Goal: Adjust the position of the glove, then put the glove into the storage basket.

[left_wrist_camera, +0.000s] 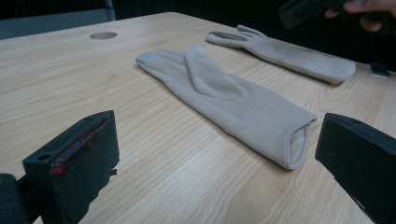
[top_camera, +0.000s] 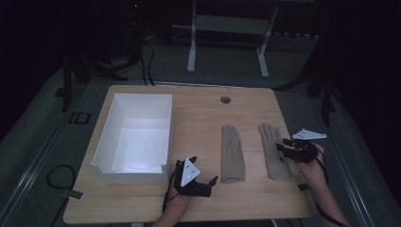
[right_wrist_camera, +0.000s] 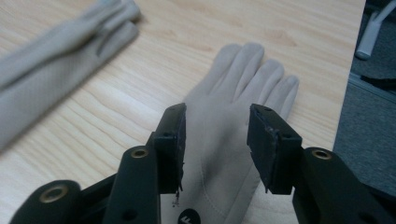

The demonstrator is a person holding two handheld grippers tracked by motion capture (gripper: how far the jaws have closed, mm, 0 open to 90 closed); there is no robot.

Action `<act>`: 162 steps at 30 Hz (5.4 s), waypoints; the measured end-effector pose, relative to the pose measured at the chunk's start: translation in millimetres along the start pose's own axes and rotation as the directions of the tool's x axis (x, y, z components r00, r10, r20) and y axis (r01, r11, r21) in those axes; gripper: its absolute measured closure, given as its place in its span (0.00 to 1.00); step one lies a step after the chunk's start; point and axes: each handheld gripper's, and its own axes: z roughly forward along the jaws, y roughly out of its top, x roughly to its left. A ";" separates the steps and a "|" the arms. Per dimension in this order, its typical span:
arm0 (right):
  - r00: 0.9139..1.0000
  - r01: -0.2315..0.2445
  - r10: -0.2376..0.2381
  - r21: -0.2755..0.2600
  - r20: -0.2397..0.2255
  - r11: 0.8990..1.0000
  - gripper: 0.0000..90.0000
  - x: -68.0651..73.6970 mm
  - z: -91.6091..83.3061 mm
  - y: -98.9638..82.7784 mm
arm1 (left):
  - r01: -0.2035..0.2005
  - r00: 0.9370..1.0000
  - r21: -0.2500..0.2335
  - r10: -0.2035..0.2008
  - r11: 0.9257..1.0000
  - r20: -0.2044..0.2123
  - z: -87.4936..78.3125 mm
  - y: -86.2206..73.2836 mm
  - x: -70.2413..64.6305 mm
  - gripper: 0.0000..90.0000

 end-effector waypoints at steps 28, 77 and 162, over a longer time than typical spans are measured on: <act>0.968 -0.183 0.195 -0.090 0.156 0.979 0.93 29.1 -4.1 25.7 | 0.002 1.000 -0.001 -0.002 1.000 0.001 -0.1 0.0 0.3 0.00; 0.957 -0.285 0.286 -0.023 0.054 0.958 0.92 154.7 66.6 50.4 | -0.011 1.000 0.001 0.011 1.000 0.007 -0.1 0.1 -0.9 0.00; 0.917 -0.198 0.237 0.149 -0.322 0.969 0.72 79.9 126.8 71.0 | -0.465 0.854 0.301 0.332 0.832 0.401 87.2 36.3 -21.1 0.84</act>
